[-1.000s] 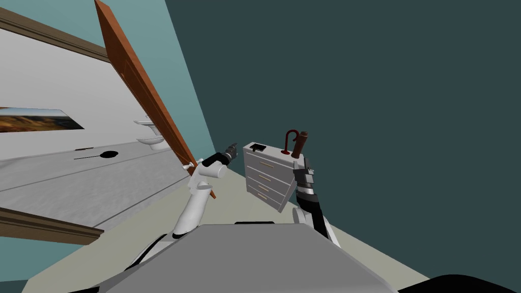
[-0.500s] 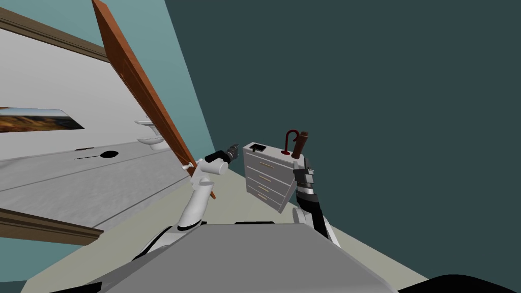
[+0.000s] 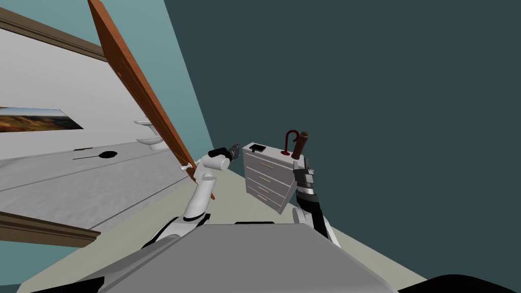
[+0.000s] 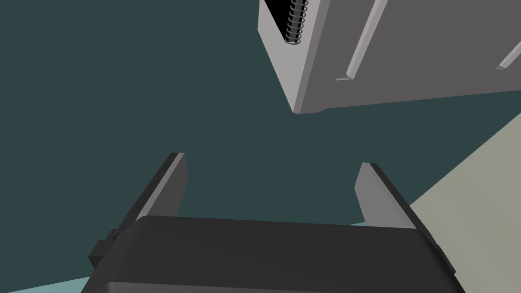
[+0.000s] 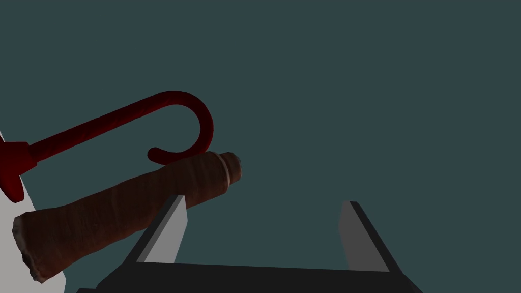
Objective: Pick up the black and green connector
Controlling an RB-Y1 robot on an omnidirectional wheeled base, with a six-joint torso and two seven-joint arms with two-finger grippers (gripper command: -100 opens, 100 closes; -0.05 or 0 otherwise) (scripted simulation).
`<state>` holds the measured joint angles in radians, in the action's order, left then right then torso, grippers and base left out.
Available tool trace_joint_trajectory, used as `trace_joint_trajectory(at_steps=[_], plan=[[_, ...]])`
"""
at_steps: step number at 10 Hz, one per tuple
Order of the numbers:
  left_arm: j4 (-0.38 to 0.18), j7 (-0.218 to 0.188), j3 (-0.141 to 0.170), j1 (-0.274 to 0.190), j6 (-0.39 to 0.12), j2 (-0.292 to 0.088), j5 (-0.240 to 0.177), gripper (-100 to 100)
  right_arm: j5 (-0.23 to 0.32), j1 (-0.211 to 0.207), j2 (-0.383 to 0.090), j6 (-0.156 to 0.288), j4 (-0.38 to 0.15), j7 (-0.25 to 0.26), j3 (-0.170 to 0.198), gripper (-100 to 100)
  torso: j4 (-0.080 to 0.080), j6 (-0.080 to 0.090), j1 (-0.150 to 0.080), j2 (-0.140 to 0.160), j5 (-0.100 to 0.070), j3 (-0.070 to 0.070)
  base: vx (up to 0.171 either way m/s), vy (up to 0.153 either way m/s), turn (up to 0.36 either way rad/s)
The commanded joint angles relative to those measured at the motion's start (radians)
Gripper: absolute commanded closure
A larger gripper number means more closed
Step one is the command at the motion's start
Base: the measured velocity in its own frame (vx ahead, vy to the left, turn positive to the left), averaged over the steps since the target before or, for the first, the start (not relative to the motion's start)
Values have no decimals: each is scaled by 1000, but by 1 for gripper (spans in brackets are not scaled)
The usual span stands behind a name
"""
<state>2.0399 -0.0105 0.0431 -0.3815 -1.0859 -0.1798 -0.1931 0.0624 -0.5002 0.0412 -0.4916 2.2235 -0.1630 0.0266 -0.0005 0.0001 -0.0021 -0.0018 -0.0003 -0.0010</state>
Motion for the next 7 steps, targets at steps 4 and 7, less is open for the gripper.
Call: trace_joint_trajectory(at_steps=[4, 7], plan=[[-19, -11, 1, -47, -110, 0, -2, -100, 0, 0, 0, 0, 0, 0, 0, 0, 0, 0, 0, 0, 0, 0, 23, -12, -4], [-54, -32, 4, -121, -205, -3, -6, -100, 0, 0, 0, 0, 0, 0, 0, 0, 0, 0, 0, 0, 0, 0, 37, -17, -19]])
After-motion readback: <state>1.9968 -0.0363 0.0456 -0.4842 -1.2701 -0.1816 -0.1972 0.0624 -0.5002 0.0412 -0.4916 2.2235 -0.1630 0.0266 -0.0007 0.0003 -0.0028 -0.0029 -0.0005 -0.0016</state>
